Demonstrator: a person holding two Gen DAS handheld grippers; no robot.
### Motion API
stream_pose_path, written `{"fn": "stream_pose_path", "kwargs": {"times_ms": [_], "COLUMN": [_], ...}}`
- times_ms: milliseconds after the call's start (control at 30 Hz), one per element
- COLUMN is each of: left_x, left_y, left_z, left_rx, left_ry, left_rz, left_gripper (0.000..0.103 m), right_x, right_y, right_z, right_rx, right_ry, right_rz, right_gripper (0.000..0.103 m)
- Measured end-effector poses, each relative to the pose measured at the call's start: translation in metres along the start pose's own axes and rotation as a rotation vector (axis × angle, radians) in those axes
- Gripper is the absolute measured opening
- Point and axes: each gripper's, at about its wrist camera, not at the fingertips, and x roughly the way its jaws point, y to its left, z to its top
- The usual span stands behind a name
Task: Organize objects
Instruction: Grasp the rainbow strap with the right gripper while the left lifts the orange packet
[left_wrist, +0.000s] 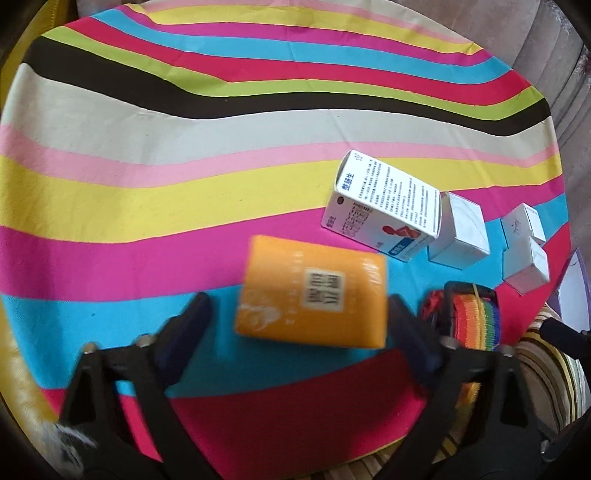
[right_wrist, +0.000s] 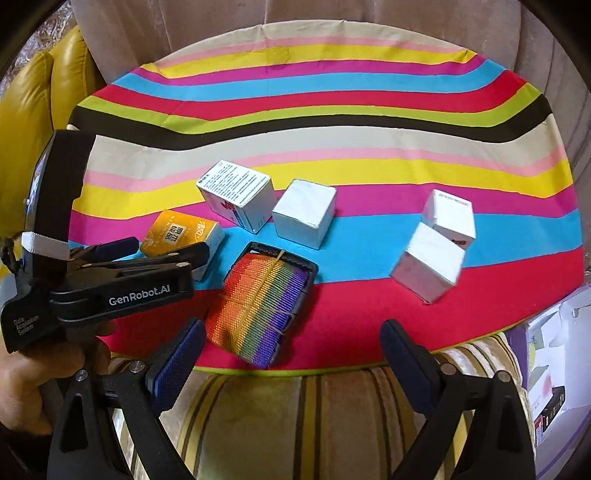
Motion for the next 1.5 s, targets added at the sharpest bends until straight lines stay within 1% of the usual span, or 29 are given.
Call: {"fn": "stream_pose_path", "kwargs": {"times_ms": [33, 133, 267, 367, 500, 600, 700, 767, 833, 1000, 1100, 1300, 1500], "left_x": [0.002, 0.000, -0.011, -0.016, -0.019, -0.022, -0.024, -0.028, -0.033, -0.044, -0.052, -0.064, -0.073], "left_y": [0.002, 0.010, 0.024, 0.034, 0.041, 0.036, 0.035, 0.032, 0.031, 0.027, 0.022, 0.004, -0.019], "left_z": [0.000, 0.000, -0.006, -0.010, -0.014, -0.018, -0.016, -0.017, -0.019, -0.024, -0.027, -0.036, -0.040], "left_rx": [-0.003, -0.031, -0.094, -0.133, -0.157, -0.157, -0.152, -0.151, -0.152, -0.171, -0.179, -0.181, -0.157], "left_ry": [0.002, -0.022, -0.073, -0.096, -0.113, -0.131, -0.142, -0.148, -0.157, -0.172, -0.185, -0.192, -0.201], "left_rz": [0.002, -0.010, -0.001, -0.001, -0.004, 0.001, 0.008, 0.010, 0.007, 0.006, 0.000, -0.029, -0.043], "left_gripper": [0.078, 0.078, 0.078, 0.078, 0.078, 0.078, 0.078, 0.078, 0.078, 0.078, 0.078, 0.078, 0.078], "right_x": [0.003, 0.008, 0.017, 0.026, 0.032, 0.041, 0.041, 0.044, 0.044, 0.040, 0.032, 0.011, -0.009], "right_y": [0.001, 0.003, 0.006, 0.012, 0.019, 0.018, 0.018, 0.021, 0.023, 0.016, 0.012, 0.004, -0.016], "right_z": [0.001, 0.005, 0.011, 0.015, 0.016, 0.017, 0.017, 0.017, 0.017, 0.015, 0.014, 0.010, 0.003], "right_rx": [0.000, 0.009, 0.028, 0.034, 0.027, 0.042, 0.039, 0.026, 0.011, 0.030, 0.027, 0.023, 0.041], "right_ry": [0.006, 0.009, 0.021, 0.042, 0.048, 0.078, 0.072, 0.075, 0.077, 0.074, 0.050, 0.000, -0.037], "right_rz": [-0.007, -0.025, -0.054, -0.074, -0.089, -0.086, -0.080, -0.057, -0.045, -0.047, -0.046, -0.048, -0.055], "right_gripper": [0.096, 0.096, 0.096, 0.096, 0.096, 0.094, 0.086, 0.071, 0.066, 0.065, 0.065, 0.065, 0.065]}}
